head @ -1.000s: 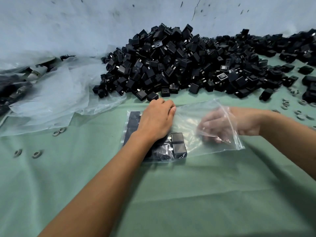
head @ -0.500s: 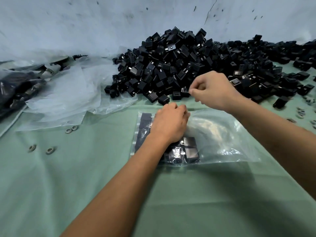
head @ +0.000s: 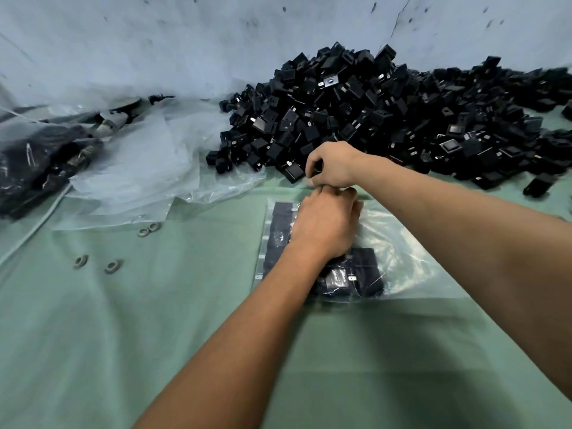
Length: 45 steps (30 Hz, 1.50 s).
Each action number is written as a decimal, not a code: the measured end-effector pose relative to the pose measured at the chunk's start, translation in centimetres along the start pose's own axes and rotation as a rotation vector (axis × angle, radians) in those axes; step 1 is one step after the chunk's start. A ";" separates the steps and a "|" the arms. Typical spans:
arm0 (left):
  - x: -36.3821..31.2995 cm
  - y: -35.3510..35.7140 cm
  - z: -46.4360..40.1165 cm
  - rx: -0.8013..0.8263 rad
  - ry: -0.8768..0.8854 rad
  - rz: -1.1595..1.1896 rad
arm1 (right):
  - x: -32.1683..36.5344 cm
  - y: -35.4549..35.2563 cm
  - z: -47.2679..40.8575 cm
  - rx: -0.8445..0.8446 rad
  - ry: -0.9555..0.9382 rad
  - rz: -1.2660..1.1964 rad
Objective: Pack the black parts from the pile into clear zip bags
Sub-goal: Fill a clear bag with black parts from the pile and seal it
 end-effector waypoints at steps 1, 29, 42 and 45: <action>-0.1 0.0 0.0 0.006 0.000 -0.002 | -0.1 -0.2 0.2 -0.030 -0.001 -0.006; -9.1 -1.7 -6.2 0.165 0.616 -0.079 | -12.0 -4.3 22.9 -0.242 0.245 -0.722; -9.2 -5.6 -6.1 0.052 0.652 0.073 | -8.6 -2.0 17.9 -0.089 -0.069 -0.634; -9.1 -5.5 -6.2 0.036 0.650 0.099 | -7.5 -2.0 17.1 -0.129 -0.179 -0.497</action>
Point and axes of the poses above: each hand's wrist, its own z-axis away from the middle knuckle, its own y-axis out of the palm, x = y × z, the point moved 1 cm from there along -z, towards the middle knuckle, and after that the axes turned 9 degrees about -x, right-handed, at the moved point
